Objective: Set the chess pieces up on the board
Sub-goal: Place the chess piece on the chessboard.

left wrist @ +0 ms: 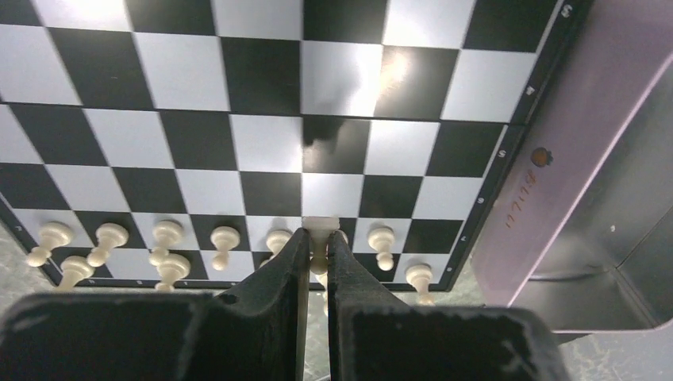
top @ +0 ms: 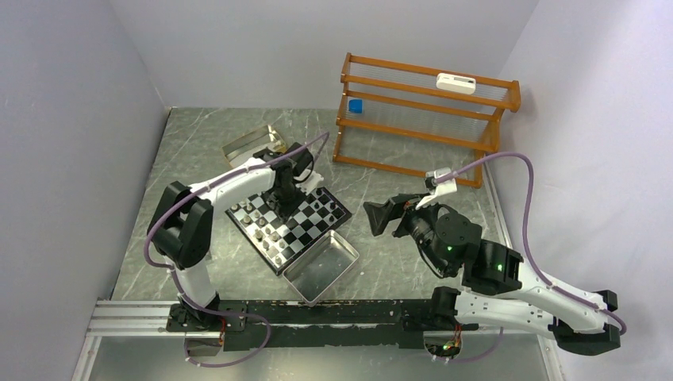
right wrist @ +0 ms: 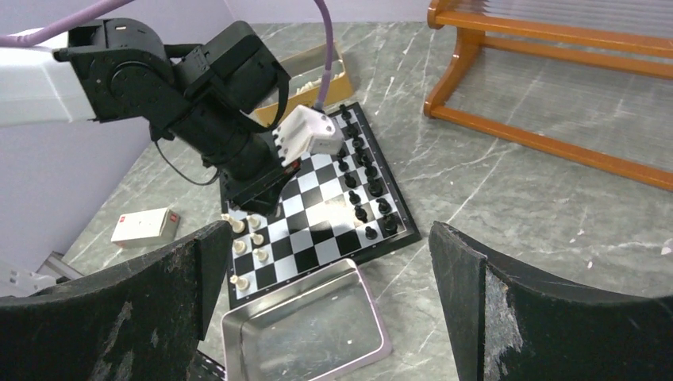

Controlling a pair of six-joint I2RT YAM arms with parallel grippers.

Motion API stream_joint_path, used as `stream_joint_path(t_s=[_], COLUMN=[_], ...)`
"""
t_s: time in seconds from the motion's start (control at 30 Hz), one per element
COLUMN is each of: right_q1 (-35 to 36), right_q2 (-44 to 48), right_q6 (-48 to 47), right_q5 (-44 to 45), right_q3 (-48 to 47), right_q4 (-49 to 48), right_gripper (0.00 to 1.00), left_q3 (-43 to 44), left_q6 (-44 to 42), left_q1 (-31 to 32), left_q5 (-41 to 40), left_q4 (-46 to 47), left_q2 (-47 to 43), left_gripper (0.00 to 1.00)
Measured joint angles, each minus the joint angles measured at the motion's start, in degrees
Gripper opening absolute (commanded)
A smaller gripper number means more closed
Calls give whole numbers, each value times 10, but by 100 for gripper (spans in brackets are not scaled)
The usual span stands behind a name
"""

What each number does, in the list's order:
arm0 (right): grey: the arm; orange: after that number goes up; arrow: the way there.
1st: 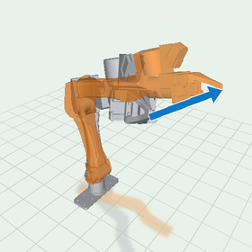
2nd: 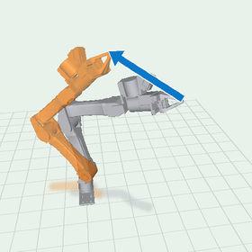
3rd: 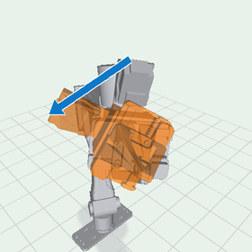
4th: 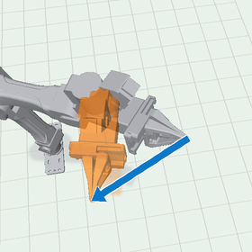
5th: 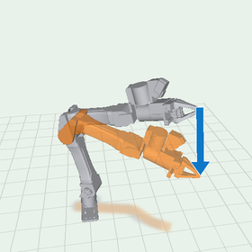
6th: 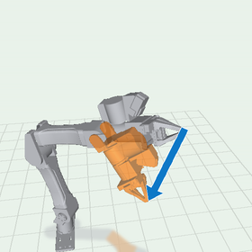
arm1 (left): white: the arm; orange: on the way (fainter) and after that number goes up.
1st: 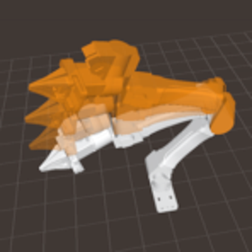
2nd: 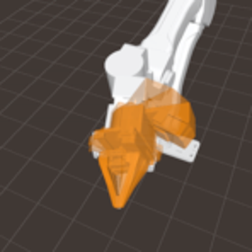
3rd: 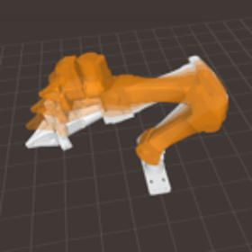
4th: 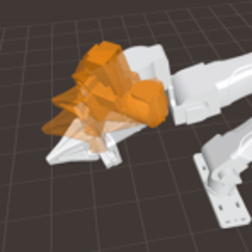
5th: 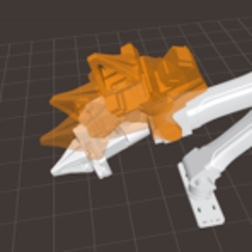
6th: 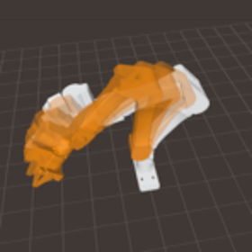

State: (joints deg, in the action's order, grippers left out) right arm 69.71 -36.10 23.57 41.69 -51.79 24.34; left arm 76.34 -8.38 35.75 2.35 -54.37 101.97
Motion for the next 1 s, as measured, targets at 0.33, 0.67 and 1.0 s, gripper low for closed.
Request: stream_joint_path(t_s=[0.33, 0.67, 1.0], right_q1=[0, 0, 0], right_q2=[-17, -18, -5], right_q6=[7, 9, 22], right_q5=[14, 17, 19], right_q3=[-17, -19, -19], right_q4=[7, 8, 22], right_gripper=[100, 100, 100], left_q3=[-8, -11, -10], left_q6=[0, 7, 14], left_q1=[45, 83, 103], left_q5=[-10, -13, -39], left_q4=[-15, -22, -32], left_q2=[0, 18, 54], left_gripper=[10, 10, 12])
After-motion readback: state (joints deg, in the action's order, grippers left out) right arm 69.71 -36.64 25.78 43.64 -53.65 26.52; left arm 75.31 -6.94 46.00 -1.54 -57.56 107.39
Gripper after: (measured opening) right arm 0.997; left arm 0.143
